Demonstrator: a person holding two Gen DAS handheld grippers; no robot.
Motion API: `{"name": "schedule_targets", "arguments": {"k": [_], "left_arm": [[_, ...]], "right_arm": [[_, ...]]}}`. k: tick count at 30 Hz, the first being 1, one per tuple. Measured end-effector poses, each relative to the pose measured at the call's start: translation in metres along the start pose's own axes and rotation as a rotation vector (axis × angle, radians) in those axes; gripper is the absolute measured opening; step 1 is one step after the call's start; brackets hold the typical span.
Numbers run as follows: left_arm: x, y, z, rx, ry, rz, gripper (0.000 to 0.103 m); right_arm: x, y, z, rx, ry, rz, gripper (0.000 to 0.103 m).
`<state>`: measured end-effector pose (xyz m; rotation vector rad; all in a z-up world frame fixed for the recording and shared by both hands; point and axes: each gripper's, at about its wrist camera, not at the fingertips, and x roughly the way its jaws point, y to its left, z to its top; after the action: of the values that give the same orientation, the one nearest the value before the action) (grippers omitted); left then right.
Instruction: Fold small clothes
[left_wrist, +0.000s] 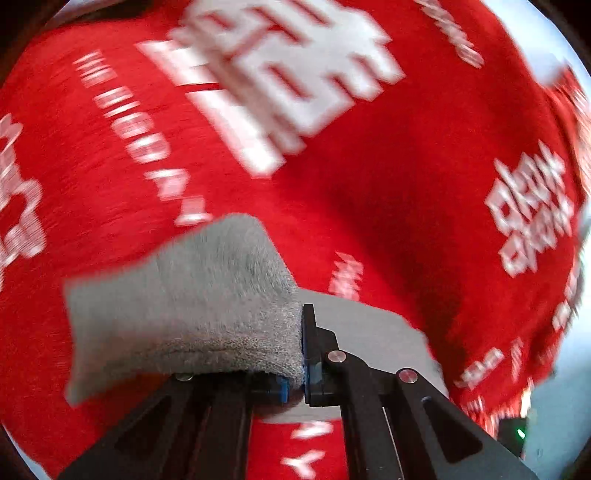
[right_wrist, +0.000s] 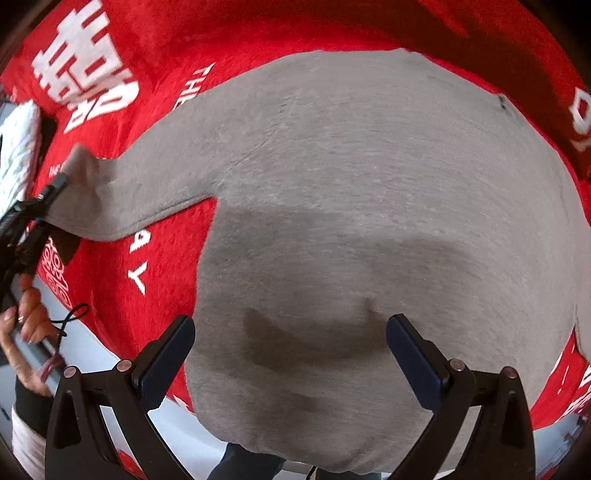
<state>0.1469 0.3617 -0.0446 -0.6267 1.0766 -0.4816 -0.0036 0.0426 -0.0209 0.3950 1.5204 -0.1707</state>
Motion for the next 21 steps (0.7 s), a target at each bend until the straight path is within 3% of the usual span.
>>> {"name": "schedule_targets", "arguments": {"k": [6, 10, 15, 17, 21], "left_arm": [[0.024, -0.127, -0.012, 0.265, 0.095, -0.157, 0.006], [0.06, -0.205, -0.041, 0.395, 0.186, -0.2, 0.006], [0.137, -0.288, -0.118, 0.623, 0.353, -0.116, 0.006], [0.162, -0.301, -0.144, 0.664, 0.414, -0.083, 0.006], [0.202, -0.305, -0.188, 0.749, 0.505, 0.057, 0.007]], "right_arm": [[-0.025, -0.049, -0.011, 0.11, -0.062, 0.024, 0.103], [-0.039, -0.099, -0.024, 0.233, -0.09, 0.025, 0.103], [-0.047, -0.175, -0.048, 0.43, -0.113, 0.032, 0.103], [-0.045, -0.2, -0.058, 0.487, -0.111, 0.027, 0.103], [-0.037, -0.228, -0.074, 0.54, -0.095, 0.011, 0.103]]}}
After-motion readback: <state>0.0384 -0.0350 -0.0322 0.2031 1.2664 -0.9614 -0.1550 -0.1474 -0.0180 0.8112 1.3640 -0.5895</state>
